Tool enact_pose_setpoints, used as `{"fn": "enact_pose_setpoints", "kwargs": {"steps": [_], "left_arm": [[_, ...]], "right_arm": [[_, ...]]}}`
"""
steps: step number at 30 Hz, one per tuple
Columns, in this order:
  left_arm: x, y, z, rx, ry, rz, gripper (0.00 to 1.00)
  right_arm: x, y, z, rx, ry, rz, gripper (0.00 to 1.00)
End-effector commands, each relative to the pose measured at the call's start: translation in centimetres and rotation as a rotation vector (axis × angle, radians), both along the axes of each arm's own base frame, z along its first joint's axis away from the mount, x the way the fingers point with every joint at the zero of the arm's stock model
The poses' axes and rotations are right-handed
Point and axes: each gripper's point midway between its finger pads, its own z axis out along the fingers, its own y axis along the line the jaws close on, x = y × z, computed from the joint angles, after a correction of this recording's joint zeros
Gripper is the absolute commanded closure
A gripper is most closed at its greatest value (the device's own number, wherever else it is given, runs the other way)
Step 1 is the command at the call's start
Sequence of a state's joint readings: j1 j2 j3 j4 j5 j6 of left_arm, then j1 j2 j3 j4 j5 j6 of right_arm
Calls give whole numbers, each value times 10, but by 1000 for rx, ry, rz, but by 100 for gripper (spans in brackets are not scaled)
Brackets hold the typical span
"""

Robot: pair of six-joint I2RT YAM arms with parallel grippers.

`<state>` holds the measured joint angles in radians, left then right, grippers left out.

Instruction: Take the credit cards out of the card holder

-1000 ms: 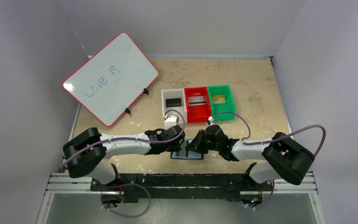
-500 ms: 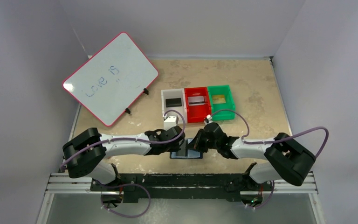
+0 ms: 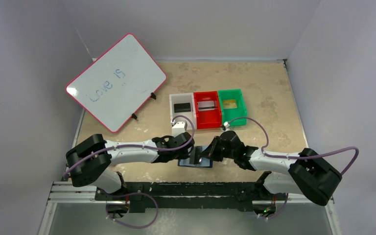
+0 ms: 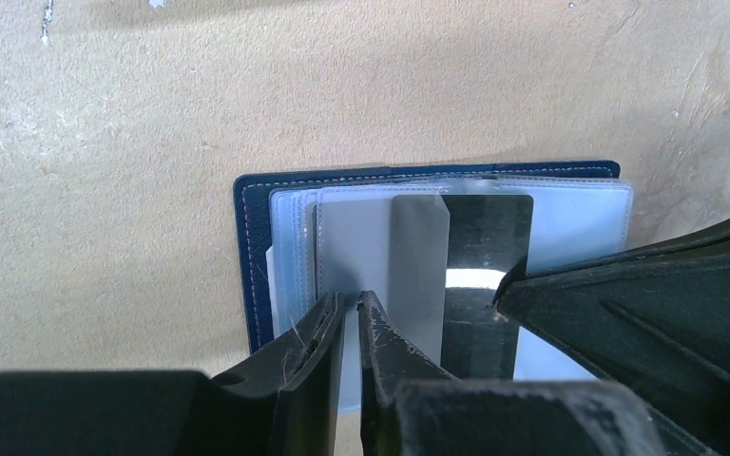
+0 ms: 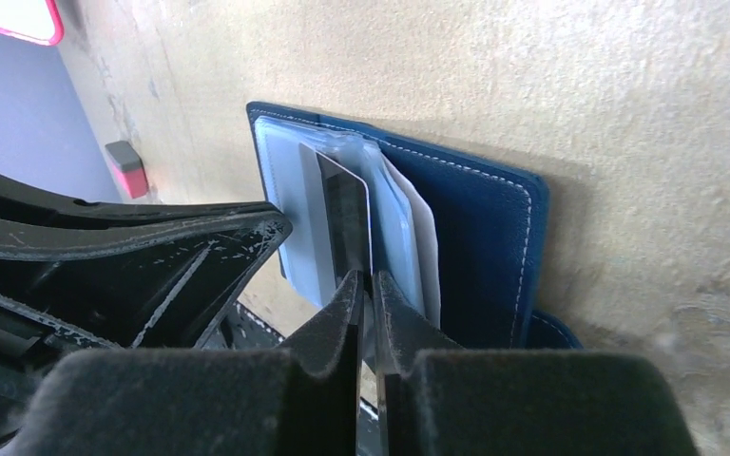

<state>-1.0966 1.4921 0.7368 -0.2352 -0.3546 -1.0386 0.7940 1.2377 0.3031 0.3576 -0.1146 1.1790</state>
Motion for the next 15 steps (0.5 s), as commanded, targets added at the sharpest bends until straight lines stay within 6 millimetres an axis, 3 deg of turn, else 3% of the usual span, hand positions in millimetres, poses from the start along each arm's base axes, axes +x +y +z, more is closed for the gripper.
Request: {"fn": "enact_pose_setpoints", "kwargs": {"steps": [1,7,15], "left_arm": [[-12,21,-21,108,49,0,89],[-13,17,-21,97,55,-17,89],[-12,14,-19,94,54,-20,89]], "right_arm": [[3,-5,1,8,-14,-21,87],[6,10,9,76,-30,11,70],[6,10,-10,55,31,-14,70]]}}
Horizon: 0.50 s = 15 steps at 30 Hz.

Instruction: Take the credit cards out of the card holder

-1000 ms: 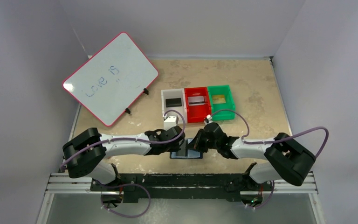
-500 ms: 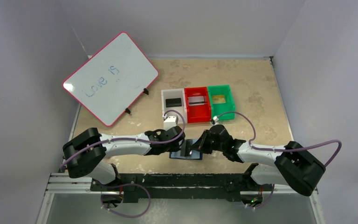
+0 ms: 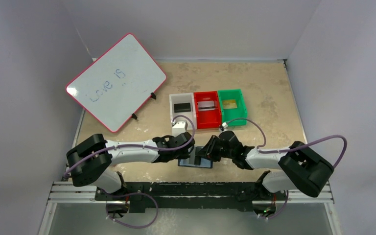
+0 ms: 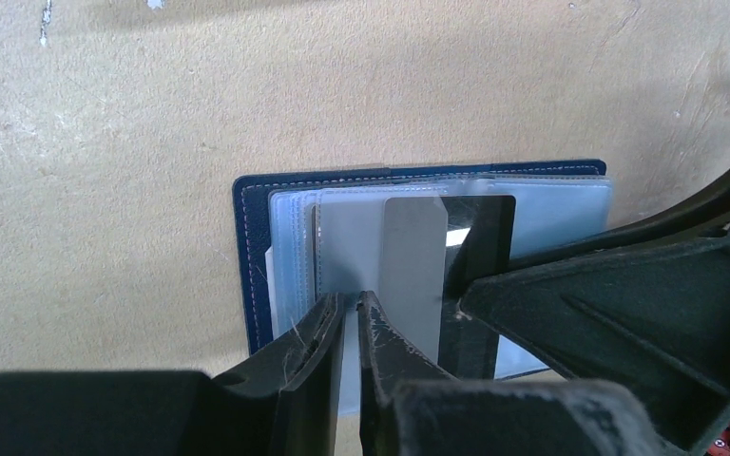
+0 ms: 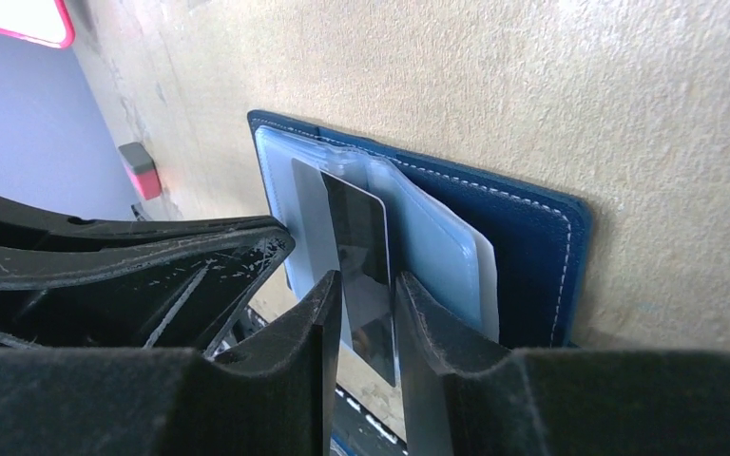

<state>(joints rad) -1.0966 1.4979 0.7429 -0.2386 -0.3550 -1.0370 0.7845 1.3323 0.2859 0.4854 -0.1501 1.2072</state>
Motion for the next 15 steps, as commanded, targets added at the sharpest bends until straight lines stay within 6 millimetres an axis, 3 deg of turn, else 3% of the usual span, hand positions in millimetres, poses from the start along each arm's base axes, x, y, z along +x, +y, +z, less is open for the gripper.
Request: {"fn": "enact_pose_setpoints", "kwargs": {"steps": [1,7,15], "left_arm": [[-13,15,-19,90,53,-19,89],[-12,18,-19,93,50,-10,90],[-6,20,-10,92,13,18,90]], "right_arm": [[3,2,-3,14,13,-15,71],[0,-2,-2,40,8,-42,98],[2,-26,10,2,-38,-123,100]]}}
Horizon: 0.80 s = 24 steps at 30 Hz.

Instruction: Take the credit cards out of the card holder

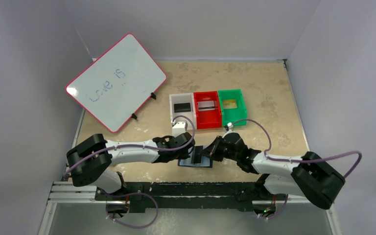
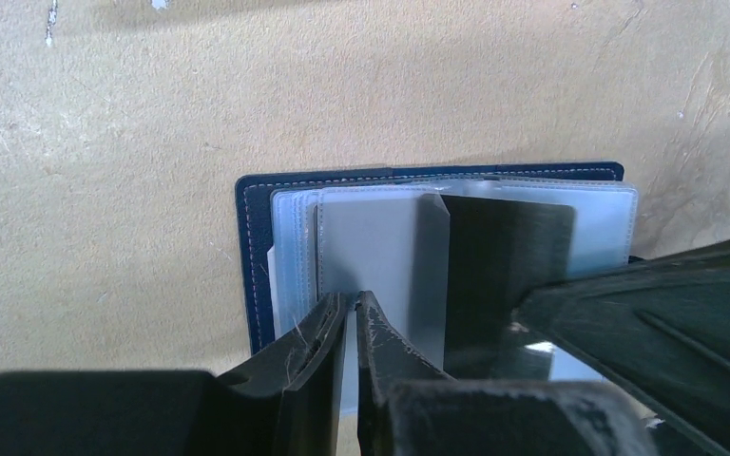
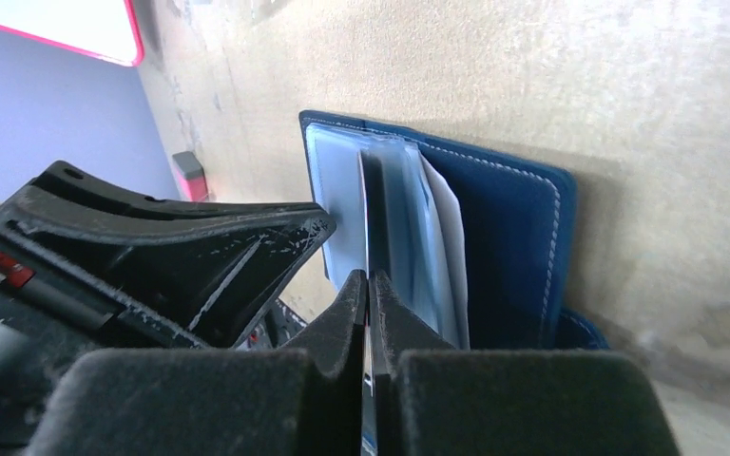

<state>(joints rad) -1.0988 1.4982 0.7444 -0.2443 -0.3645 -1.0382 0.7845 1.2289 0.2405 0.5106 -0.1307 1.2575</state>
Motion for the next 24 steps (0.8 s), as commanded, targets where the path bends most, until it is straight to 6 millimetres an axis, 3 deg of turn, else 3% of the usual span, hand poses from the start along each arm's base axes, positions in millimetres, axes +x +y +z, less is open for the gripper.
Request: {"fn": "enact_pose_setpoints", "kwargs": {"steps": [1,10,19,24], "left_arm": [[-5,19,-8,81,13,16,90],[-1,7,6,28,-10,3,88],[-3,0,4,7,2,-23,87],[-5,2,1,17,10,-27,87]], "right_arm": [[0,-26,-3,-54,-17,-86,100],[-1,-33,9,-40,-73,-87,100],[-1,-15,1,-86,-50,22,95],[2,-5,6,-57,-69,53,86]]}}
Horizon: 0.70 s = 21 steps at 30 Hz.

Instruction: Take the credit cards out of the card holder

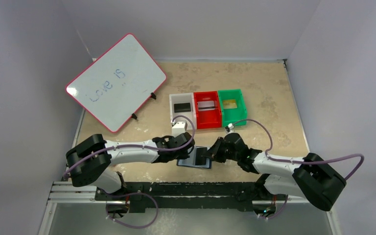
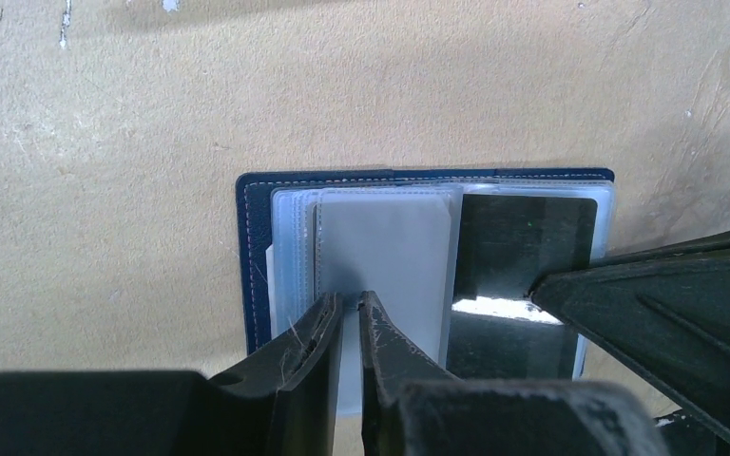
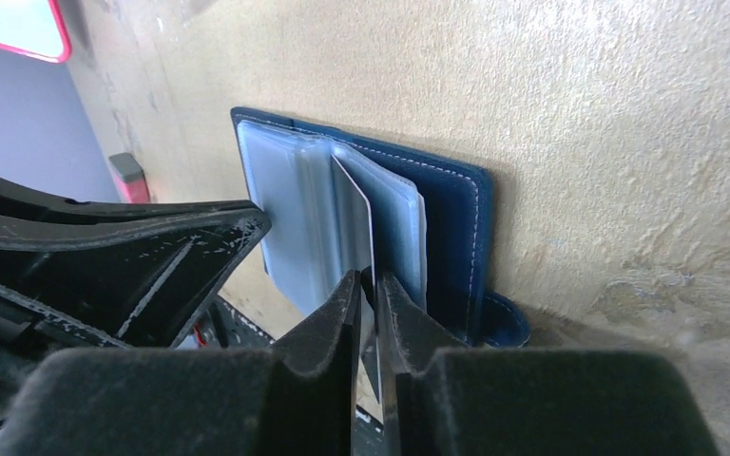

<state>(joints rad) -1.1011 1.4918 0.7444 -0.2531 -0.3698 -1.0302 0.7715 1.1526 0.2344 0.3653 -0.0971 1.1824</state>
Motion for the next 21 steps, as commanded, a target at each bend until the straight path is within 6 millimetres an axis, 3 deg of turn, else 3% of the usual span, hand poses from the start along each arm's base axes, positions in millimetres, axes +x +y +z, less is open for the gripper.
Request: {"fn": "enact_pose_setpoints", "kwargs": {"steps": [1,5,7,11,19,21], "left_arm": [[-4,1,1,8,15,-19,87],[-5,2,-1,12,17,-16,88],[-5,3,-1,15,17,-11,88],[-4,5,0,21,11,-2,88],[-1,6,7,13,-6,9,88],[0,4,11,2,-14,10,83]], "right_arm": [[8,16,18,47,-56,51,85],[8,18,19,55,-54,59,85],[7,16,17,49,-45,53,93],[7,10,18,35,-43,28,96],[10,2,39,31,-86,-6,100],[11,1,45,29,-104,-5,100]]}}
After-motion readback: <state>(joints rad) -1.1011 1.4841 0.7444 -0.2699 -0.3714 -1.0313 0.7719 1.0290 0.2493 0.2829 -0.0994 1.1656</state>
